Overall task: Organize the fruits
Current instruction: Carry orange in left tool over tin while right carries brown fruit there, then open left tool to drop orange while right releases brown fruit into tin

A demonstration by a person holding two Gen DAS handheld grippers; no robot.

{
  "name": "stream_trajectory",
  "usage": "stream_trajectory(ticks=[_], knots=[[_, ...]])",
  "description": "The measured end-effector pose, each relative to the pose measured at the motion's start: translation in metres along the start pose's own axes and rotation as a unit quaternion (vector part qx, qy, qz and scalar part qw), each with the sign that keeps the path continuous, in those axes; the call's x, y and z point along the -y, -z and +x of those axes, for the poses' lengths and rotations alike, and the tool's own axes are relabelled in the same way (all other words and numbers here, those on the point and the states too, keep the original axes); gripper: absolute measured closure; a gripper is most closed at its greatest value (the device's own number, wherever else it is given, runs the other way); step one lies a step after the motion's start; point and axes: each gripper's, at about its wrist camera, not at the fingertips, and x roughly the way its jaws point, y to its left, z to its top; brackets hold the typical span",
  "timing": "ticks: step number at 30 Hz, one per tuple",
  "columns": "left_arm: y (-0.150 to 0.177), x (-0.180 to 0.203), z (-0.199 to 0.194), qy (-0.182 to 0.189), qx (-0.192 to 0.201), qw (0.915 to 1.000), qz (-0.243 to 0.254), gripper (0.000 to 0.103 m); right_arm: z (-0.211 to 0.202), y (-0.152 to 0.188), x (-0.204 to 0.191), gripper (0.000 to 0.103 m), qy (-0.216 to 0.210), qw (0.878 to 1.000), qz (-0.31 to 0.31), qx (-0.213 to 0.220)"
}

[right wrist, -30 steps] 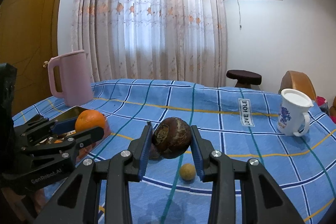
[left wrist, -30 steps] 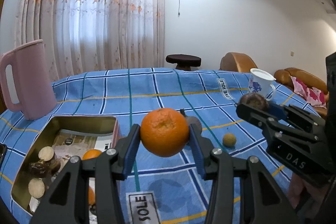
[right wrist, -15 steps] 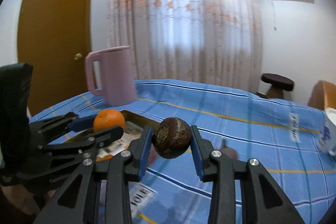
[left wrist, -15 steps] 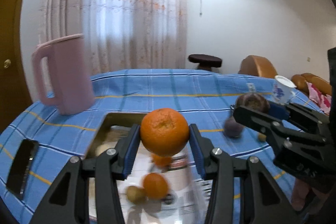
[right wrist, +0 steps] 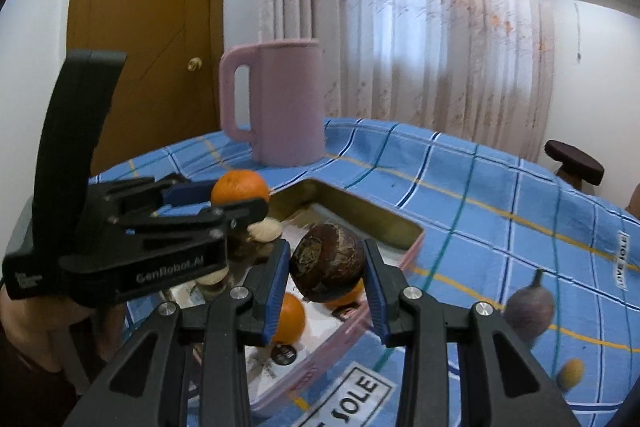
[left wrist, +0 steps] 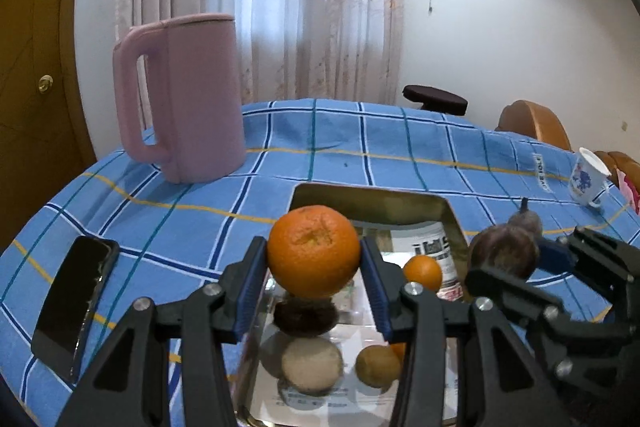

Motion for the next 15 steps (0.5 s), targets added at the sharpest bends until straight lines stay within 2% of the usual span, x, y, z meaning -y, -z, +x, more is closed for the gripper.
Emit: stream_trajectory(ticks=[8,9,10,11,12,13,14,15], knots=[[0.003,-0.001,0.002,-0.005,-0.011,0.9999,-0.002,0.053,0.018,0.001,-0.010,0.064,-0.015,0.999,-0.007,-0.028],[0.003,-0.002,0.001,-0.007,-0.009,0.9999,-0.006,0.053,0.020,0.001,-0.011,0.063,-0.021,0.999,-0.008,-0.034],[0.002,-0.003,-0.002,-0.007,-0.005,0.9999,-0.008,0.050,0.020,0.002,-0.013,0.055,-0.021,0.999,-0.011,-0.038],[0.001,-0.003,-0.005,-0.011,0.001,0.9999,-0.010,0.041,0.019,0.002,-0.015,0.049,-0.015,0.999,-0.016,-0.036],[0.000,-0.003,-0.008,-0.012,0.006,0.9998,-0.012,0.035,0.016,0.002,-0.016,0.048,-0.011,0.999,-0.019,-0.032],[-0.003,-0.003,-0.013,-0.015,0.017,0.9996,-0.016,0.024,0.013,0.002,-0.016,0.048,-0.009,0.999,-0.022,-0.027],[-0.004,-0.003,-0.016,-0.016,0.024,0.9994,-0.018,0.018,0.010,0.001,-0.015,0.048,-0.006,0.999,-0.022,-0.023],[-0.006,-0.001,-0.022,-0.016,0.034,0.9991,-0.021,0.016,0.005,0.000,-0.012,0.048,0.001,1.000,-0.020,-0.019]])
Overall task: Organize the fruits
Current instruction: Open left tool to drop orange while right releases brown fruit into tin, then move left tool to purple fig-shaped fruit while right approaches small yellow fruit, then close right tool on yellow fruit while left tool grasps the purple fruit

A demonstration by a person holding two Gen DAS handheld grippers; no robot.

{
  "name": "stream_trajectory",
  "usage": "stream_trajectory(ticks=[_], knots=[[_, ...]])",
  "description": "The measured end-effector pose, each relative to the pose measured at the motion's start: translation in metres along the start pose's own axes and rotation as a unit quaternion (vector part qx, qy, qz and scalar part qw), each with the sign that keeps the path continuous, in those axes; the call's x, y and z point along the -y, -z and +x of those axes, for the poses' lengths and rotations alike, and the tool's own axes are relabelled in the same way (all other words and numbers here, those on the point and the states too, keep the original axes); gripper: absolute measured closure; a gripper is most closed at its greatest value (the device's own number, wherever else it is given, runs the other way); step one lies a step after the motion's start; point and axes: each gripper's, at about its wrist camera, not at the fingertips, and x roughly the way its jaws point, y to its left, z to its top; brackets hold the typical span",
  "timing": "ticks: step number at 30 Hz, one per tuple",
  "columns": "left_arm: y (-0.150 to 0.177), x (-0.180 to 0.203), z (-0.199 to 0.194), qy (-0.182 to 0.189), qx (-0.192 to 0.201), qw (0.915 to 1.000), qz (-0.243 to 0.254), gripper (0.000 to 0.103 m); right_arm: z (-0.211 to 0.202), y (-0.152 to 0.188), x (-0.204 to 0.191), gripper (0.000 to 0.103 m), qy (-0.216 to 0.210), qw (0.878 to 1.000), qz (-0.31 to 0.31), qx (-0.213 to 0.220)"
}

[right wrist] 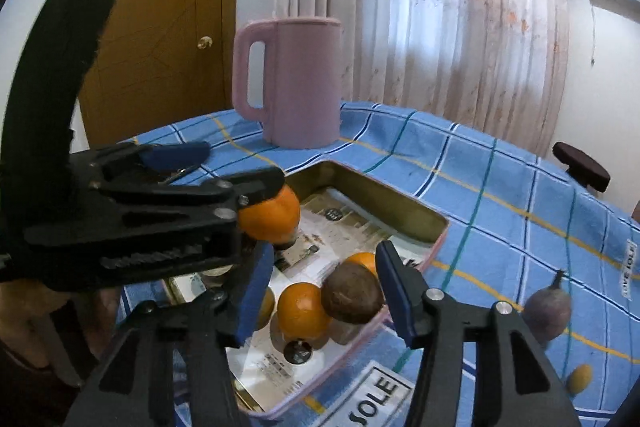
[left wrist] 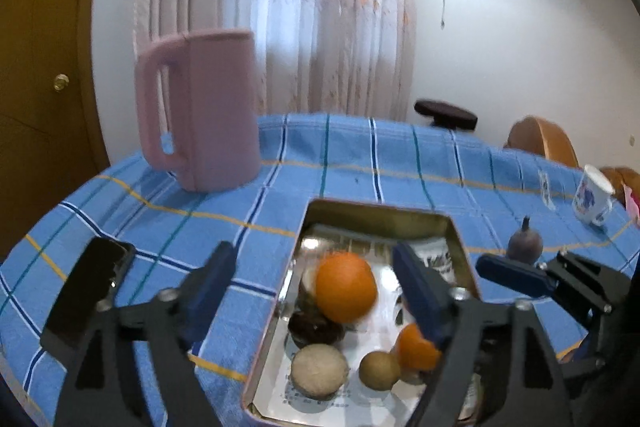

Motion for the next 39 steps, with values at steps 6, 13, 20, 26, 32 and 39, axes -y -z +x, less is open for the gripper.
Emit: stream_trajectory(ticks=[6,13,20,26,32,39], knots=[[-0.006,0.030,-0.009,0.030,0.009,0.9992,0.025,0.010,-0.031,0.008,0.038,0.048,0.071,0.997,0.009,0.002],[-0.005,0.091,-0.005,0.088,-0.010,0.9934,0.072,0.009,-0.060,0.042,0.134,0.048,0.193,0.976,0.092,-0.044],[0.001,0.148,0.014,0.114,-0.036,0.9856,0.120,0.007,-0.059,0.067,0.177,0.048,0.197,0.965,0.149,-0.090],[0.009,0.164,0.033,0.114,-0.072,0.9826,0.128,0.007,-0.044,0.074,0.184,0.056,0.165,0.964,0.165,-0.127],[0.004,0.177,0.036,0.119,-0.077,0.9803,0.138,0.007,-0.028,0.079,0.186,0.077,0.145,0.962,0.164,-0.165],[0.003,0.196,0.054,0.148,-0.107,0.9753,0.125,0.008,-0.055,0.081,0.197,0.077,0.174,0.956,0.205,-0.115]])
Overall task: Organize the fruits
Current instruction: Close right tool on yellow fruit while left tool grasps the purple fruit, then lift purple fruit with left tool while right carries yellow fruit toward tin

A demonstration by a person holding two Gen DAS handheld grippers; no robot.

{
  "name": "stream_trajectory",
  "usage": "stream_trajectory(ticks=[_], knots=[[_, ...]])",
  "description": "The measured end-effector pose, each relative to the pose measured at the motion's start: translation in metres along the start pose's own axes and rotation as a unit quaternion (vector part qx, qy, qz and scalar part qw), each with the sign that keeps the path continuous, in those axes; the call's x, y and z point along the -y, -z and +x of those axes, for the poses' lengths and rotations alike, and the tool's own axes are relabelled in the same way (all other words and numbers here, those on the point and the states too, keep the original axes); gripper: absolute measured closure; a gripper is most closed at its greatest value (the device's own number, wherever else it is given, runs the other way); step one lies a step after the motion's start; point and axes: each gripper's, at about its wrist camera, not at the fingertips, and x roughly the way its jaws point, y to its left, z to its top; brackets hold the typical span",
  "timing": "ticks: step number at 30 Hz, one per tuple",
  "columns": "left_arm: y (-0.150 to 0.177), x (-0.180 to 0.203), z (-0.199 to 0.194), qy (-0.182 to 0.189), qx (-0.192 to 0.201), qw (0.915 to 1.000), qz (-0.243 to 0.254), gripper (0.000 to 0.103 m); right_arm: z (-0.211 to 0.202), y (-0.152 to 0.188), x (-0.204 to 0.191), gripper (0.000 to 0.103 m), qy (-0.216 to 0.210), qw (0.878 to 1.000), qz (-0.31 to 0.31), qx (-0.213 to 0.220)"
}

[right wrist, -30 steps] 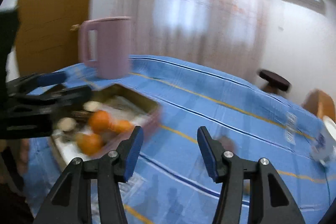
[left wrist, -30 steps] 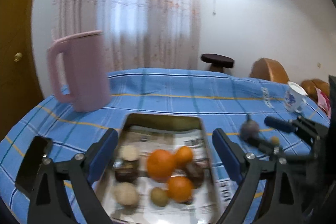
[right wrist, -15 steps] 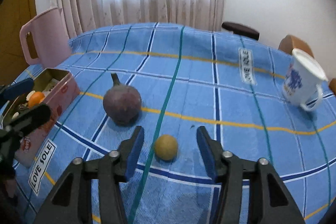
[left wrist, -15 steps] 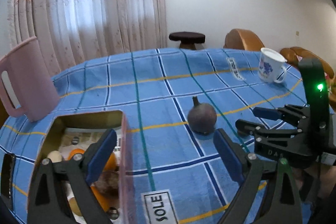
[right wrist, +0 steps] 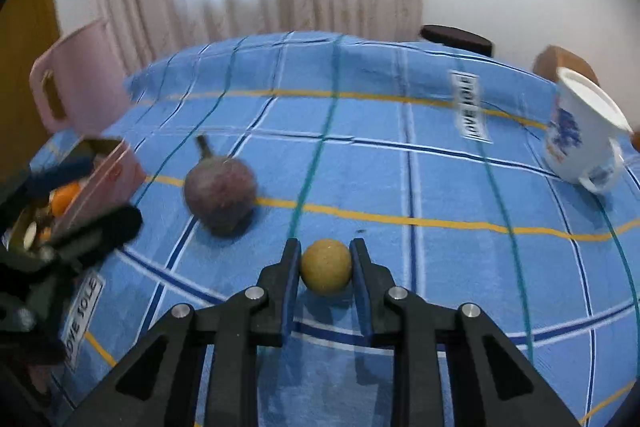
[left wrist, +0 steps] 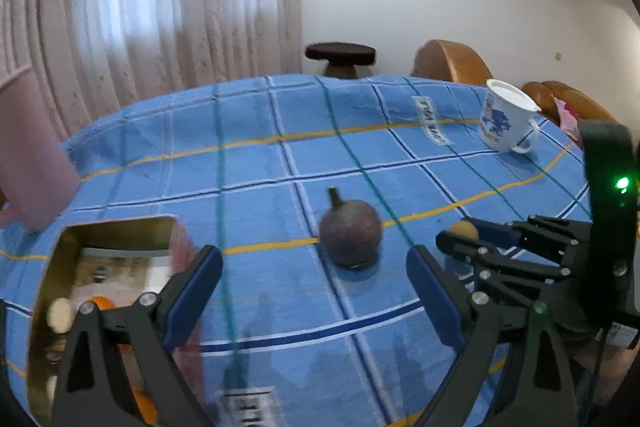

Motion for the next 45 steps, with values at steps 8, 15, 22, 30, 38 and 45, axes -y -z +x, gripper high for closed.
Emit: stream_trajectory(ticks=[8,15,22,30,38,45], knots=[[-0.004,0.017,0.036,0.022,-0.038,0.9990,0.006,0.021,-0.005,-0.001,0.017,0.077,0.009,0.999,0.046,0.016],[-0.005,0.021,0.065,0.035,-0.073,0.9967,0.006,0.044,-0.007,-0.001,0.019,0.076,0.011,0.998,0.051,0.018],[-0.002,0.009,0.065,0.054,-0.078,0.9954,-0.019,0.052,-0.009,-0.001,0.019,0.076,0.009,0.999,0.048,0.024],[0.001,0.005,0.047,0.049,-0.042,0.9977,-0.023,0.052,-0.020,0.000,0.014,0.076,0.000,0.998,0.033,0.053],[0.005,0.010,0.026,0.036,0.000,0.9993,-0.012,0.052,-0.030,0.001,0.010,0.076,-0.011,0.997,0.021,0.079],[0.007,0.014,0.012,0.022,0.032,0.9993,-0.002,0.052,-0.039,0.003,0.007,0.076,-0.020,0.994,0.015,0.102]])
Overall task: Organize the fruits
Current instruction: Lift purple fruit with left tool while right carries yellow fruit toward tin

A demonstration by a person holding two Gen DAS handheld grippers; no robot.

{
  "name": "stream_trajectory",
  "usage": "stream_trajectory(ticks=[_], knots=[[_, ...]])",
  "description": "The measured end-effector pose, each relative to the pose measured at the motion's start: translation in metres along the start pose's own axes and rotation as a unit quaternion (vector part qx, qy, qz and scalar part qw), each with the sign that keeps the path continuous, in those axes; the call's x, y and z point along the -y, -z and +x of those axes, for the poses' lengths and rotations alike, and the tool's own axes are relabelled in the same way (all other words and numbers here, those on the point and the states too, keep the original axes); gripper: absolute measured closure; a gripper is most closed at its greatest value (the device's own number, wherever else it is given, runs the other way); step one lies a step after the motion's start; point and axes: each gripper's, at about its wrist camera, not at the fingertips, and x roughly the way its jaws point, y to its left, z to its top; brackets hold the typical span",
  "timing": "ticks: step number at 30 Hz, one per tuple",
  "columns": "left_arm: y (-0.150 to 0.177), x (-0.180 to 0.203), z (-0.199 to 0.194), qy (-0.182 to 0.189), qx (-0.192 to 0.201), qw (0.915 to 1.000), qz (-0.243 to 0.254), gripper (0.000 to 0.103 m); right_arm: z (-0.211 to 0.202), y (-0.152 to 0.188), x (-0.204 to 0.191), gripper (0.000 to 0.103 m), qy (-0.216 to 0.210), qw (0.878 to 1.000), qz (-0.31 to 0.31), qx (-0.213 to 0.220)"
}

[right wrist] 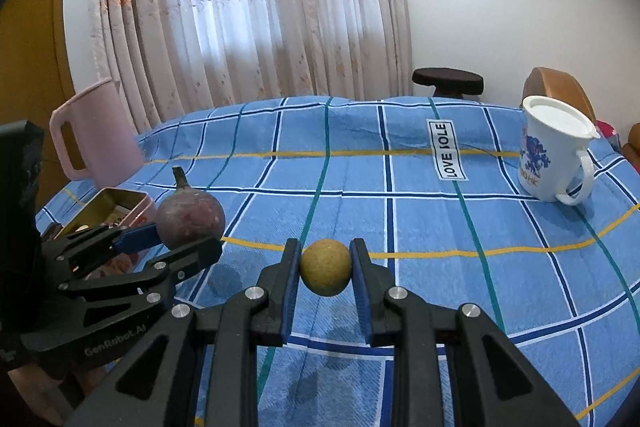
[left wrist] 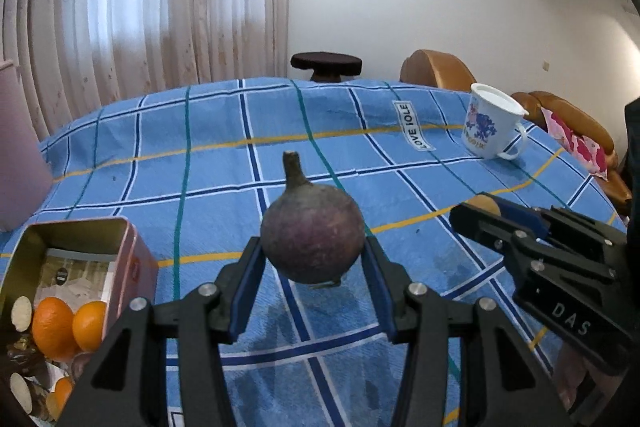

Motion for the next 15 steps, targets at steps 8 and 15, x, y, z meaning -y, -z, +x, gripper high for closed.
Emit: stream_trajectory(ticks=[8,15], knots=[[0.002,0.003,-0.012,-0.008,0.026,0.9996,0.004,0.052,-0.010,0.000,-0.003,0.076,-0.004,1.000,-0.008,0.027],[0.006,0.004,-0.022,-0.012,0.043,0.9990,0.004,0.052,-0.015,0.001,-0.003,0.076,-0.003,0.999,-0.014,0.043]])
